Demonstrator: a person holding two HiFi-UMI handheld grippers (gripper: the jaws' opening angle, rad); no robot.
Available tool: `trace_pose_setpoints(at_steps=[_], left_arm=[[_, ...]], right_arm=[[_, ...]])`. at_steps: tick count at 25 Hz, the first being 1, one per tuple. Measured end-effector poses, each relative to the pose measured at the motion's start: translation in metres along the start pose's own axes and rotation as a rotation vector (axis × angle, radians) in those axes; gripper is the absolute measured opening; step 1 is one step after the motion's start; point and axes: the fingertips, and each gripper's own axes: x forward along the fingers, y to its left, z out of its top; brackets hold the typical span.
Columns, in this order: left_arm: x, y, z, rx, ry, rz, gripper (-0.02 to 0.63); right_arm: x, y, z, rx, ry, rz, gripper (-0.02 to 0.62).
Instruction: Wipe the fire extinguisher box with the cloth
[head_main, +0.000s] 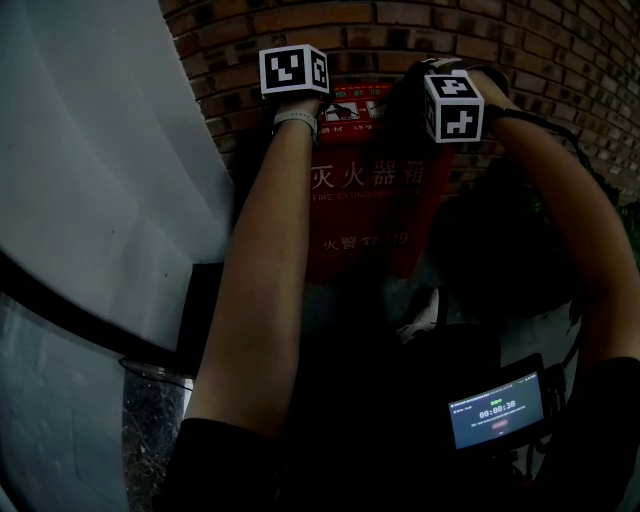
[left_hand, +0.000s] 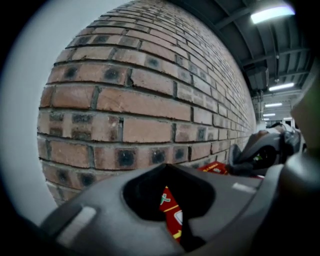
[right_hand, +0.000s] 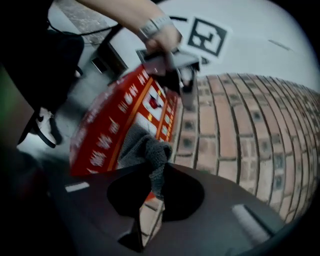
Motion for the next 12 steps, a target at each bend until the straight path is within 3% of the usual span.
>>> trace_pose_setpoints(at_steps=[5,12], left_arm=[[0.003,0.002,0.003,0.007,-0.059,0.006,0.002],[-0.007,-0.003,0.009,0.016,-0.076,-0.008,0.003]], right_arm=[[0.049,-0.026,-0.044,0.050,0.088,-0.056,0.035],[0.079,-0.043,-0.044,0.066,0.119,-0.095,0.035]])
